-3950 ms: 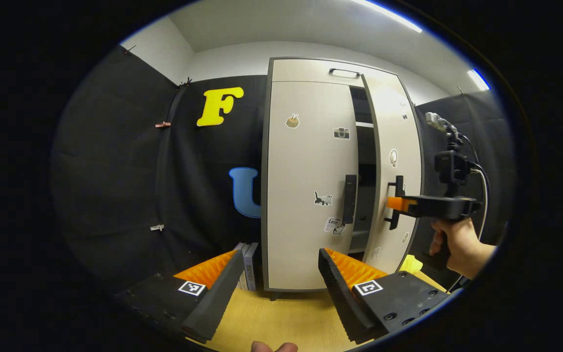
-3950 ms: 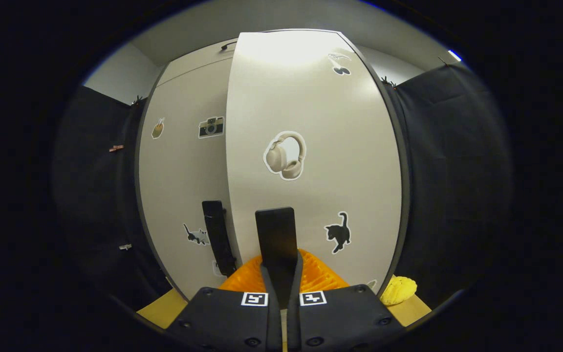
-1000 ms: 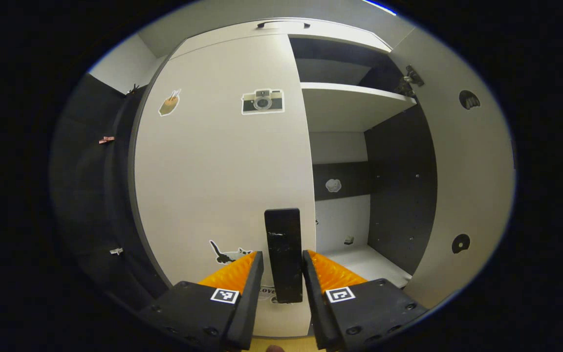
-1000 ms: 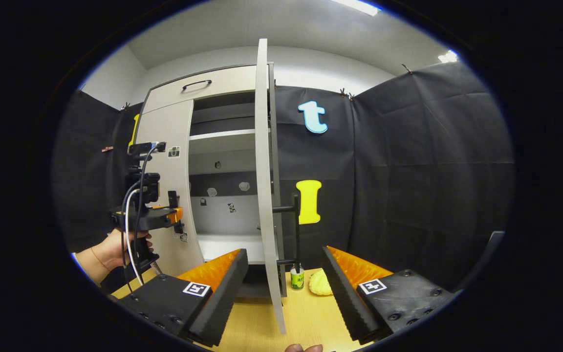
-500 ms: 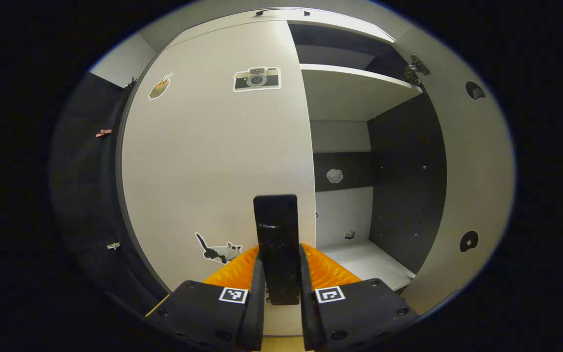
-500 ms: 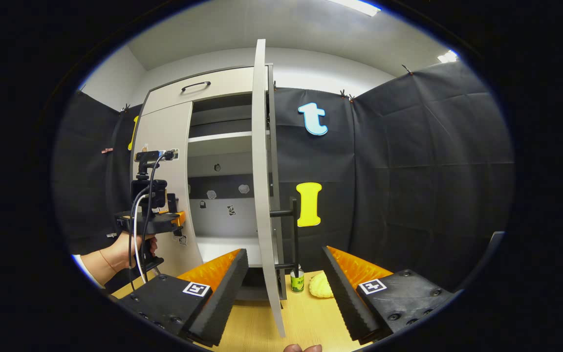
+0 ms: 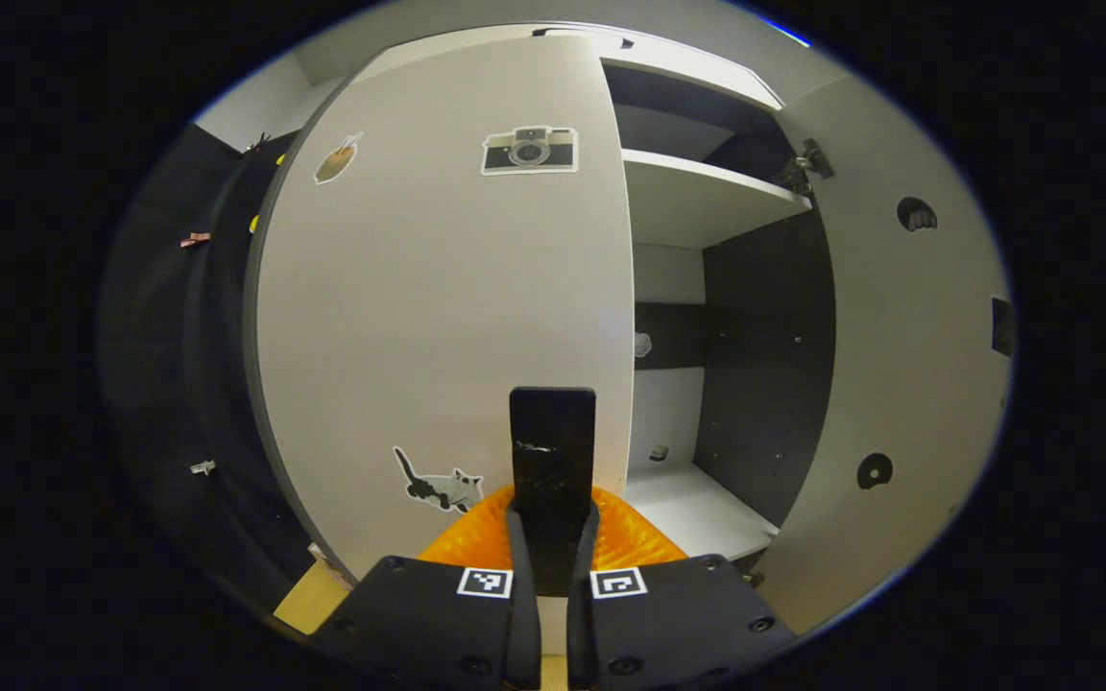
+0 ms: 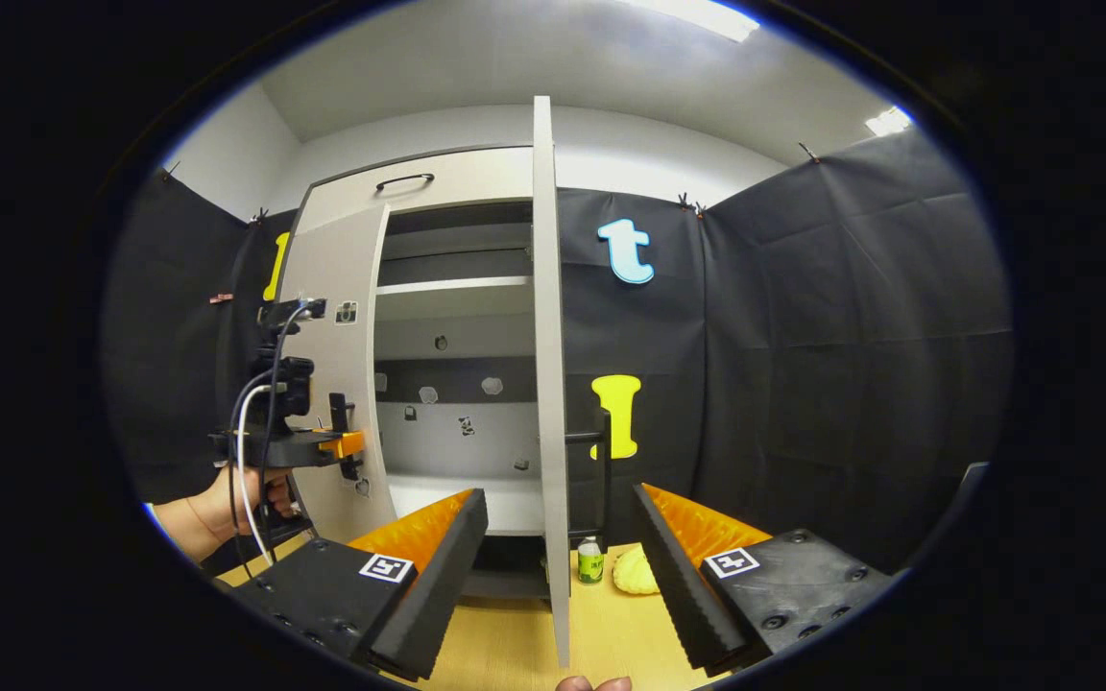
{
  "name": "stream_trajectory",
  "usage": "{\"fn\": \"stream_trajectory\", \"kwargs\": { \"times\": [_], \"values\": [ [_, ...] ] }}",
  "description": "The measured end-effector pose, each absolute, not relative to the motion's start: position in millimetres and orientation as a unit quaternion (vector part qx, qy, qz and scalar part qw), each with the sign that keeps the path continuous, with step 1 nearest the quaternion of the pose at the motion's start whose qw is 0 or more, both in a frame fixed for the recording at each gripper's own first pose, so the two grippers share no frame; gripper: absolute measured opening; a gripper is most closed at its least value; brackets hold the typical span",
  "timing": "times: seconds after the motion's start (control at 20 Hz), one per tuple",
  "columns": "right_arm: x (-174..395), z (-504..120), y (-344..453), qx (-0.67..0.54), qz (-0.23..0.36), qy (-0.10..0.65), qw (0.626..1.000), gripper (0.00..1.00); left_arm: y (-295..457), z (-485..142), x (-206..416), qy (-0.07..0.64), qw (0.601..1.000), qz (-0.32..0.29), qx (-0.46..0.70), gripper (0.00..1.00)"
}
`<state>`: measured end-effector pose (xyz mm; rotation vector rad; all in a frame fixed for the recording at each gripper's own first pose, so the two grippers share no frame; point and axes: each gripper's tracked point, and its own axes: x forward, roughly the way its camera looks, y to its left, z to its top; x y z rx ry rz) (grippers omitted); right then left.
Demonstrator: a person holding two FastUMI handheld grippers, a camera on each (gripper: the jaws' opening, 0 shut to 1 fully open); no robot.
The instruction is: Open the right door of the double-door shoe cabinet with the right hand, and open the left door with the left hand.
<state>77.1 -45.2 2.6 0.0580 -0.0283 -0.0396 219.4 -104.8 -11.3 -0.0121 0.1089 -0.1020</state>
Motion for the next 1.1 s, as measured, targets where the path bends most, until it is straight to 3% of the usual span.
{"fn": "stream_trajectory", "kwargs": {
  "times": [0.4,0.45,0.5,0.55,0.6,0.65,0.7,1.1],
  "values": [
    [73.4,1.3,-16.0,0.03,-0.005,-0.013,0.999,0.94,-73.8,-12.2,157.1,0.051,0.996,-0.076,-0.005,0.15],
    [74.2,2.4,-14.0,0.029,-0.004,-0.014,0.999,0.98,-69.7,-11.1,152.2,0.052,0.996,-0.078,-0.005,0.15],
    [73.6,3.4,-10.0,0.028,-0.003,-0.015,0.999,0.94,-64.5,-12.3,144.1,0.052,0.995,-0.081,-0.007,0.15],
    [73.1,4.6,-7.7,0.027,-0.003,-0.017,0.999,0.99,-58.8,-13.2,136.2,0.053,0.995,-0.083,-0.008,0.15],
    [71.6,5.2,-4.3,0.026,-0.003,-0.019,0.999,0.94,-50.2,-14.5,127.4,0.052,0.995,-0.084,-0.01,0.15],
    [71.6,5.7,-2.0,0.026,-0.003,-0.021,0.999,0.99,-43.4,-15.5,119.6,0.053,0.995,-0.086,-0.011,0.15],
    [71.2,6.9,0.8,0.027,-0.001,-0.021,0.999,0.94,-36.5,-15.1,113.0,0.051,0.995,-0.086,-0.013,0.14],
    [75.3,6.9,31.4,0.032,0.014,-0.021,0.999,0.94,18.0,-16.8,79.1,0.053,0.994,-0.092,-0.014,0.14]
  ]
}}
